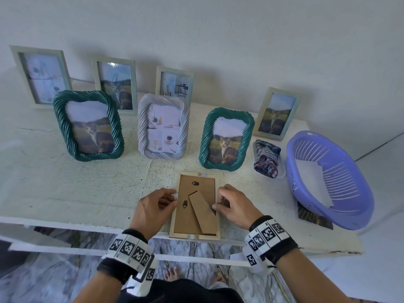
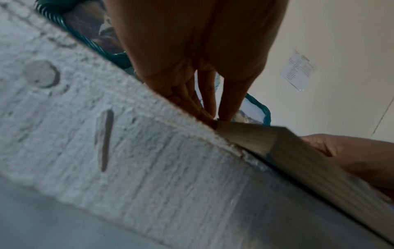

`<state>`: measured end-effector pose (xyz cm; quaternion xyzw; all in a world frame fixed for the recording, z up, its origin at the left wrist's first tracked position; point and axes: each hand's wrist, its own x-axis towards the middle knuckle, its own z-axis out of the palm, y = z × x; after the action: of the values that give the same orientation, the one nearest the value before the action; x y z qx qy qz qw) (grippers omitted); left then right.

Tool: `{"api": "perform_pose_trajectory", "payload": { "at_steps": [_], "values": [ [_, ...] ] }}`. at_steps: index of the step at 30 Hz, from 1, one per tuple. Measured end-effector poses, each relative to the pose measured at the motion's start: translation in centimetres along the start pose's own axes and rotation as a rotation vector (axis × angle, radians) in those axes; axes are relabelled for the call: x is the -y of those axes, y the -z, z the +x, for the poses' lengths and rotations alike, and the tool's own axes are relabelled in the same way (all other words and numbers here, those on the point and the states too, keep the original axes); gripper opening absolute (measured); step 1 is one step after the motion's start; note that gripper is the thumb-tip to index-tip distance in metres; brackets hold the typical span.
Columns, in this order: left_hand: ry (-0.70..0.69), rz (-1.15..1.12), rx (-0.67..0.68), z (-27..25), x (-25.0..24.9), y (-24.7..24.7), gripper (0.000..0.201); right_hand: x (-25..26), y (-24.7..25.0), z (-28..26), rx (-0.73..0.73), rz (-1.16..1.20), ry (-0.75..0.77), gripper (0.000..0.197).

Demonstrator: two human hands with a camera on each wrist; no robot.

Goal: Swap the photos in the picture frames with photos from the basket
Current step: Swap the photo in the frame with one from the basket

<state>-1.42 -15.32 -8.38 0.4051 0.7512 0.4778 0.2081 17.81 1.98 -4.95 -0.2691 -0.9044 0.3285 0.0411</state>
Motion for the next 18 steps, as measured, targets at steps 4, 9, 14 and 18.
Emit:
{"api": "perform_pose_trajectory", "payload": {
  "at_steps": [4, 9, 14, 18],
  "values": [
    [-0.167, 0.093, -0.027, -0.25, 0.56, -0.17, 0.026, 0.07, -0.38, -0.15, -0.039, 0.014, -0.018, 0.025],
    [-0.280, 0.197, 0.021, -0.30, 0.51, -0.07, 0.022, 0.17, -0.69, -0.33, -0.070, 0.017, -0.012, 0.026],
    [-0.283, 0.163, 0.020, -0.51, 0.33, -0.13, 0.025, 0.15, -0.71, -0.42, -0.084, 0.021, 0.000, 0.026],
    [-0.263, 0.171, 0.012, -0.35, 0.59, -0.10, 0.029, 0.13, -0.79, -0.51, -0.094, 0.012, -0.003, 0.025]
  ]
}}
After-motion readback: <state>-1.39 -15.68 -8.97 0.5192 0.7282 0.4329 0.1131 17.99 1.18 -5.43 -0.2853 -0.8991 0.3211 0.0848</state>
